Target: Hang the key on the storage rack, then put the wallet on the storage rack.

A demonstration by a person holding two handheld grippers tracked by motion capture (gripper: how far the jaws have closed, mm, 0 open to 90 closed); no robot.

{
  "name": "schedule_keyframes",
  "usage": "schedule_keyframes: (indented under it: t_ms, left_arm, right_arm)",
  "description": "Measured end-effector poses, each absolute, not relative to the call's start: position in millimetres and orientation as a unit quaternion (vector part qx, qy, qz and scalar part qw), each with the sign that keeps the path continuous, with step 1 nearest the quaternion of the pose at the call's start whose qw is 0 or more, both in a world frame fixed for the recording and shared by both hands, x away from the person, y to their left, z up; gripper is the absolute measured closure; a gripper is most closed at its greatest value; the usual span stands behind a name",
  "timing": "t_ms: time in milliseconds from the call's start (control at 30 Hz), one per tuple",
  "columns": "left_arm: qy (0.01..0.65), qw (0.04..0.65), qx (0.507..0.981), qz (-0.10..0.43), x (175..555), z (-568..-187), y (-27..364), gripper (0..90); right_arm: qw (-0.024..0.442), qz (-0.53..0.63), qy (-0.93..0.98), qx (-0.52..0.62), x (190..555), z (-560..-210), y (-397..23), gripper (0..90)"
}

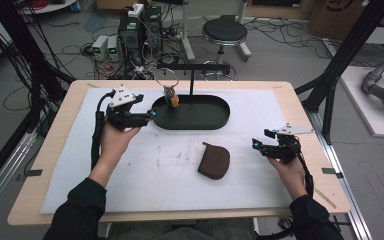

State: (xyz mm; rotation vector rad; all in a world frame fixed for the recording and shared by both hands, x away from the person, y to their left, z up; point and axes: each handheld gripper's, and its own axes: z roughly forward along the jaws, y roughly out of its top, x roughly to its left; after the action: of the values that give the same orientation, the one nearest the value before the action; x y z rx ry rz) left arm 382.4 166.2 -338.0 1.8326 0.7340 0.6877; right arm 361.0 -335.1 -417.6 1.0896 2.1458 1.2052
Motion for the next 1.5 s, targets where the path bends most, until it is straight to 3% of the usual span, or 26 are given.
schedule_keyframes:
  t_ms: [167,700,1267,1500]
  left_arm:
    - [0.314,0.505,0.756,0.275,358,-352,182,25.7]
    - [0.354,0.535,0.720,0.266,317,-390,235,25.3]
    - [0.355,0.531,0.717,0.278,320,-394,236,25.3]
    - [0.353,0.545,0.715,0.259,319,-393,229,25.3]
  right_arm:
    - [0.223,0.435,0.777,0.397,362,-418,-333,33.1]
    - [0.229,0.427,0.774,0.408,354,-414,-334,33.0]
    - [0.236,0.435,0.767,0.408,350,-410,-335,33.0]
    - [0.233,0.435,0.771,0.402,348,-410,-335,32.9]
